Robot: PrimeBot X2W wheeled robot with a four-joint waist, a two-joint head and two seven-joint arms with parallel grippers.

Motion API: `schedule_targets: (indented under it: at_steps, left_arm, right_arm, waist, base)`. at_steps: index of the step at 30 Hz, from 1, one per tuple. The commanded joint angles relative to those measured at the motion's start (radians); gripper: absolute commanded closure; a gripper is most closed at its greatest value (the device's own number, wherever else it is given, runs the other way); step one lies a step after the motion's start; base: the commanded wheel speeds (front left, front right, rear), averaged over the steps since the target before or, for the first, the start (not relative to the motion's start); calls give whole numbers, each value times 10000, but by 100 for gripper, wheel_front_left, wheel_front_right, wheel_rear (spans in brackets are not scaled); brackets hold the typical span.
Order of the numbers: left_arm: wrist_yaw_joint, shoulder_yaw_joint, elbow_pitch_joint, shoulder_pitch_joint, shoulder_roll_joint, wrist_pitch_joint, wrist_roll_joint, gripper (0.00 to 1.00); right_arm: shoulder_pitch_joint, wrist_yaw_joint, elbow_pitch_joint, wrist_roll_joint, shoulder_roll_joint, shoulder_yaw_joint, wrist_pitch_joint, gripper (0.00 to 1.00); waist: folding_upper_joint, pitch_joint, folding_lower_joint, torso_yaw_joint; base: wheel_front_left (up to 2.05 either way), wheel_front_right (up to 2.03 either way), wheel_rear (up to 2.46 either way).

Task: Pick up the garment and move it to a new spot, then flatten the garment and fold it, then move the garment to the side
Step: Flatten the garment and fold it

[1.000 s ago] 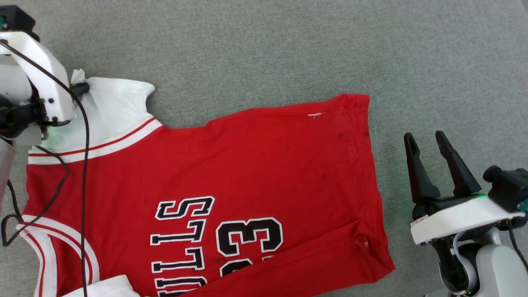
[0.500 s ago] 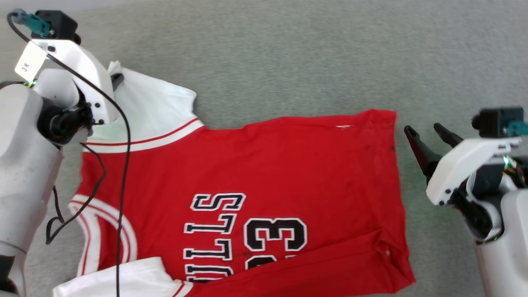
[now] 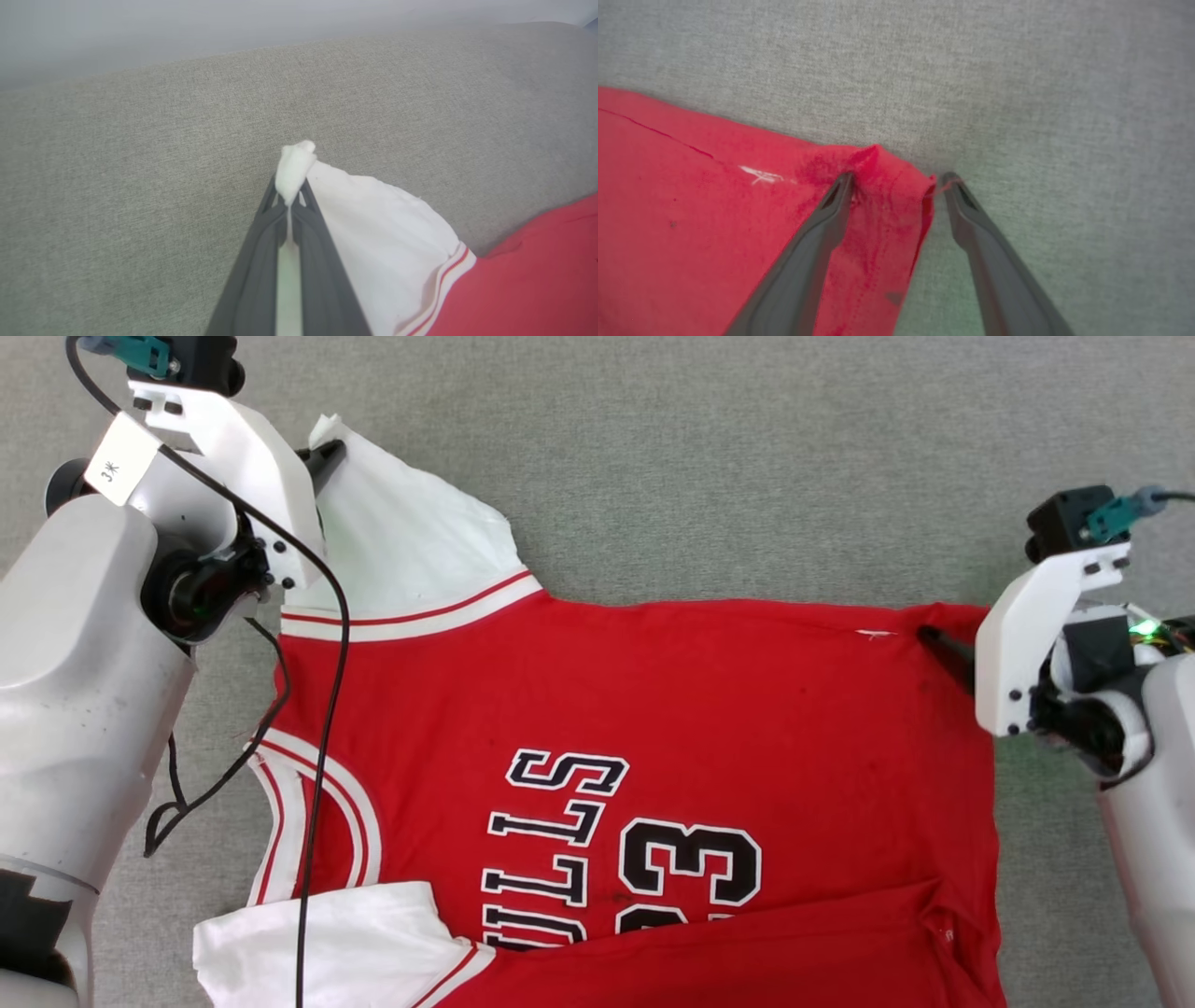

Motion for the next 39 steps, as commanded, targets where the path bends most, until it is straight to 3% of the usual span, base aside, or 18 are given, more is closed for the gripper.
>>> schedule_targets:
  at_steps: [1,4,5,6,16,28,33,39]
  left_arm:
    - [-14,-33,-49,-128,-23,-108,-25,100]
    - [-24,-87,-59,-124,-54,-193,-101,100]
    - [-24,-102,-57,-125,-58,-219,-135,100]
    - [-23,-123,-50,-119,-57,-234,-146,100]
    - [-34,-241,73,292,126,-750,-479,100]
    - [81,144,-1087,2478,583,-2040,-1262,100]
    - [499,343,-2237,4011,1155,-2301,-1587,100]
    - [1488,545,-3899,6175,1846,-2528,-2031,100]
  right_arm:
    - [-70,-4,471,72,14,174,345,0]
    - [-78,-3,1233,212,175,462,988,0]
    - [-81,-3,1451,255,209,506,1165,54]
    - [-94,-3,1661,330,253,525,1341,100]
    - [-899,-7,1125,454,91,-192,239,100]
    - [1291,-7,-617,251,183,-1587,-657,100]
    - [2481,-6,-1182,227,482,-1816,-797,100]
    - [3839,-7,-1599,339,755,-2004,-1017,100]
  waist:
    - [0,71,-1,69]
    - [0,115,-1,118]
    - [0,122,-1,128]
    - [0,124,-1,138]
    - [0,-327,-1,171]
    - [0,-1567,-1,522]
    - [0,-2062,-1,581]
    - [0,-2586,-1,707]
  base:
    - [0,0,0]
    - [0,0,0]
    - [0,0,0]
    - [0,0,0]
    - [0,0,0]
    - [0,0,0]
    - [0,0,0]
    - [0,0,0]
